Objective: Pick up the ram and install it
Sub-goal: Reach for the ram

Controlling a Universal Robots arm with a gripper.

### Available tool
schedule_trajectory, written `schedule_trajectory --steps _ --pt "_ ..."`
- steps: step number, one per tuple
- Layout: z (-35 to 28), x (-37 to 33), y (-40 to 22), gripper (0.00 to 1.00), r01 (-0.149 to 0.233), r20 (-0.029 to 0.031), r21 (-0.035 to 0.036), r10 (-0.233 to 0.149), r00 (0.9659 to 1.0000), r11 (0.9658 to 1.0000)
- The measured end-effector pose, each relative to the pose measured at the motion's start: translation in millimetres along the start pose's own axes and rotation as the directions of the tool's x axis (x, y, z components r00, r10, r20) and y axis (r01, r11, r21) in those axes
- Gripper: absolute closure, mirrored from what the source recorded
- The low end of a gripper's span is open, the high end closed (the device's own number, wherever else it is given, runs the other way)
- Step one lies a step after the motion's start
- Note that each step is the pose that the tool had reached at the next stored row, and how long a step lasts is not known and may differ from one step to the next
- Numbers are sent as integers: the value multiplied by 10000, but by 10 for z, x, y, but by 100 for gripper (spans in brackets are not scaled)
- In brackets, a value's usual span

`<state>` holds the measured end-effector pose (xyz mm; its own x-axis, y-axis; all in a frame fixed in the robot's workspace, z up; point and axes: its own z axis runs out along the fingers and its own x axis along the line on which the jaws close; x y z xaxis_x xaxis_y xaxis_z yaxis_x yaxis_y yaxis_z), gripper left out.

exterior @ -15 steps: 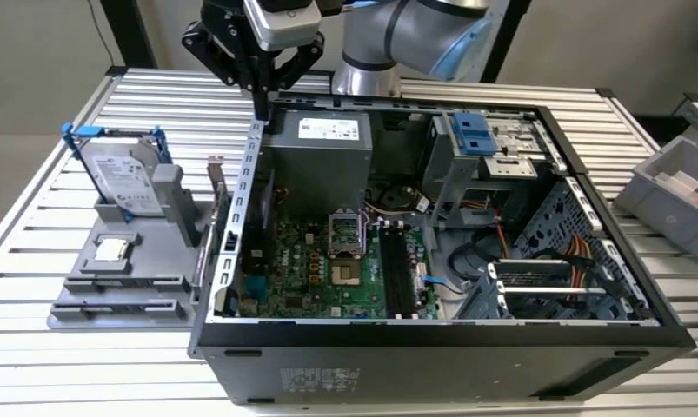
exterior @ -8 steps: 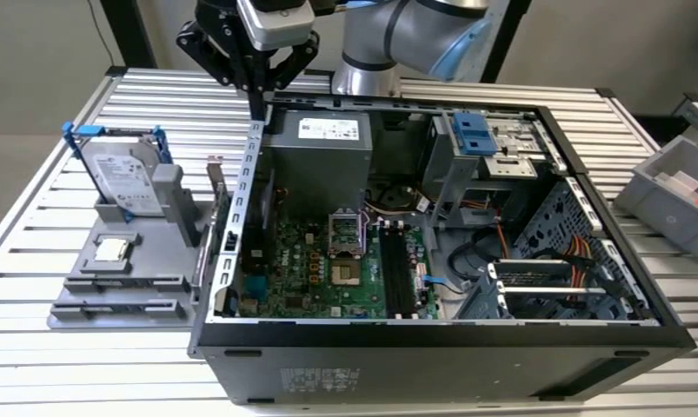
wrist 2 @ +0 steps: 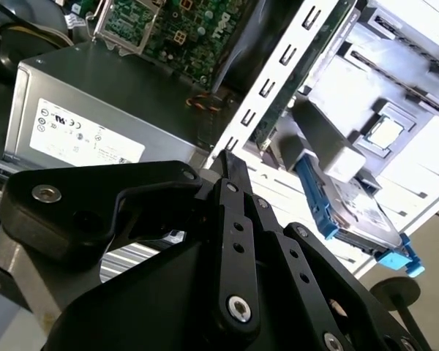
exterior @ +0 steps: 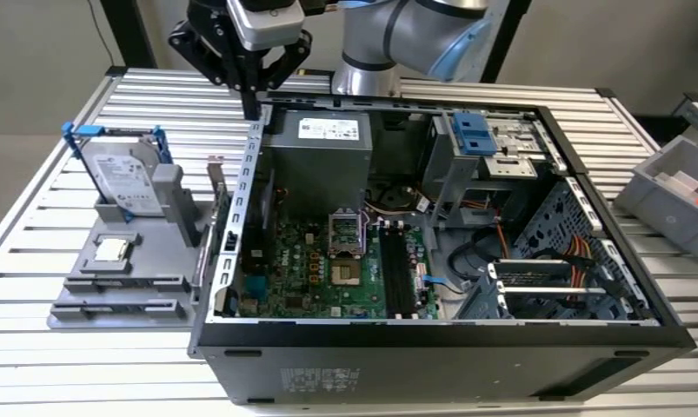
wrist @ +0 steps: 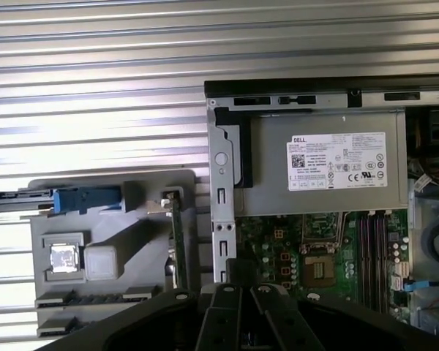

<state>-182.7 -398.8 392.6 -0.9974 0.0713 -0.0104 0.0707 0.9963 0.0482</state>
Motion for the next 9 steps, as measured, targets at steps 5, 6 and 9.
schedule_trajectory --steps 5,6,9 --pt "-1 32 -2 100 0 -3 0 0 10000 10000" --pt "-1 39 -3 100 0 -6 1 0 10000 10000" --pt "-1 59 -4 100 -1 -24 2 1 10000 10000"
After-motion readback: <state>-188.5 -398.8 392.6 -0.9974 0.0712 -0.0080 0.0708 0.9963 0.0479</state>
